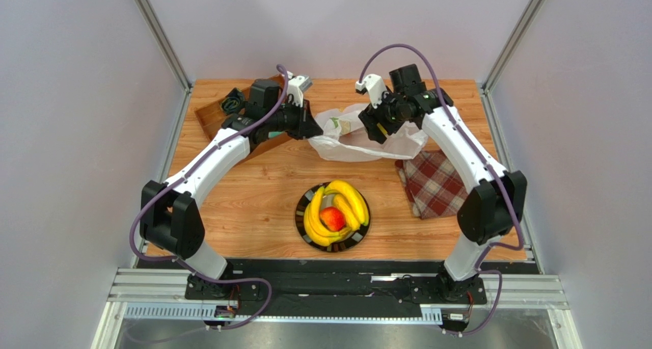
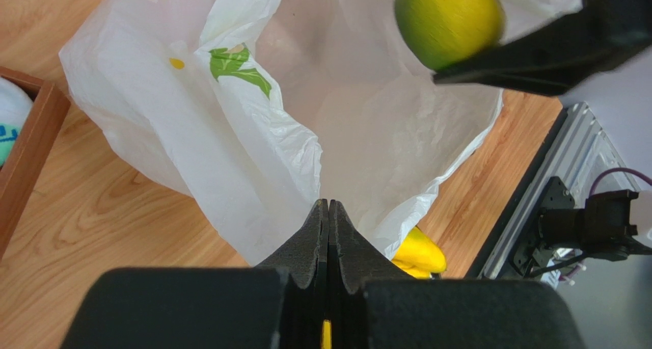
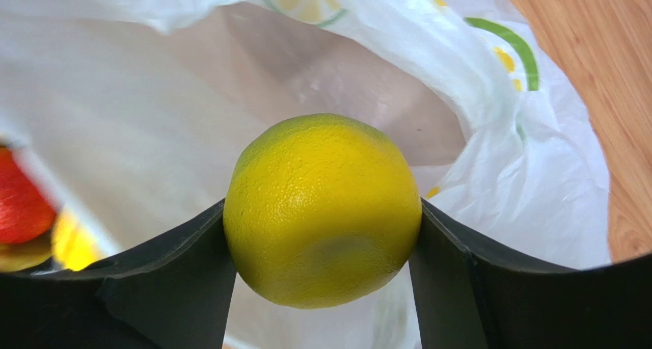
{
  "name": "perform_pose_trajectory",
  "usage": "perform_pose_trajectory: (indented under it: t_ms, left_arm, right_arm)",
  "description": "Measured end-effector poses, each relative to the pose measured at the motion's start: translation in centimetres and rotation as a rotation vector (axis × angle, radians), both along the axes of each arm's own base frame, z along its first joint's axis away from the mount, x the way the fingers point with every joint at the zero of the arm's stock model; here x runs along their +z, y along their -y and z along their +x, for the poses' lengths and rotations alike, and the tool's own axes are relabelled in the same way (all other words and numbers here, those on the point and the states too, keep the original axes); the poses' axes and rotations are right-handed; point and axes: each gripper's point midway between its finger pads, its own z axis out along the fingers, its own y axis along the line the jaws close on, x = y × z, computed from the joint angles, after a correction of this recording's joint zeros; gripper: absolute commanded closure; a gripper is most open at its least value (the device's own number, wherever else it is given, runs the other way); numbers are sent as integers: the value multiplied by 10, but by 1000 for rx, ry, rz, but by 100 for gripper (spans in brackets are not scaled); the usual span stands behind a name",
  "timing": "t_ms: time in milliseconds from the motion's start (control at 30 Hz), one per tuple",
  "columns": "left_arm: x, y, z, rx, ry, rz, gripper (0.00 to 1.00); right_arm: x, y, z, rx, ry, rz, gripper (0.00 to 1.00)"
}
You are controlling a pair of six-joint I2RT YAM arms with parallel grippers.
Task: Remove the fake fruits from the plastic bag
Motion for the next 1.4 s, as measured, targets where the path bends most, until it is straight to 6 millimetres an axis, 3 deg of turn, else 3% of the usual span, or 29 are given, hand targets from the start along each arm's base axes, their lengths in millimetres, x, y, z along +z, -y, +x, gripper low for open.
perform_pose_trajectory:
  t_ms: [100,200,300,400,567,700,767,800,833,1033,1167,1233,1400]
  left_arm:
    - [5,1,2,1,10,-5,100]
    - [6,1,3,1,12,-7,100]
    - [5,0,4,9,12,-2,100]
    - [5,0,5,16,13,2,100]
    - [3,-2,5,22,9,13,100]
    - [2,-8,5,37,10,24,100]
    - [4,-13,4,50,13,24,100]
    - [5,-17,4,59,15,25,100]
    - [8,-21,4,67,21,25,100]
    - [21,-40,9,116,61,24,100]
    - [13,-42,7,117,45,30,100]
    - [6,-42,5,115,31,36,100]
    - [-3,-44,3,99,39,60,100]
  right_arm:
    - [17,-6,-28,67,-11,48,47]
    - [14,-10,-64,146,-58,53,46]
    - [8,-24,-101,264,-99,45,46]
    - [0,-51,-133,427,-116,19,46]
    - [-31,-88,-166,618,-168,-35,46]
    - [-65,-105,-165,685,-222,-83,45]
    - [-80,-110,-166,706,-244,-104,36]
    - [-87,-112,-166,715,-255,-114,29]
    - [-92,-114,-166,724,-260,-121,0]
    - [-93,-123,-168,746,-250,-133,0]
    - [-74,-122,-156,714,-208,-113,0]
    - [-51,-115,-145,664,-158,-79,0]
    - [34,-89,-109,490,76,45,4]
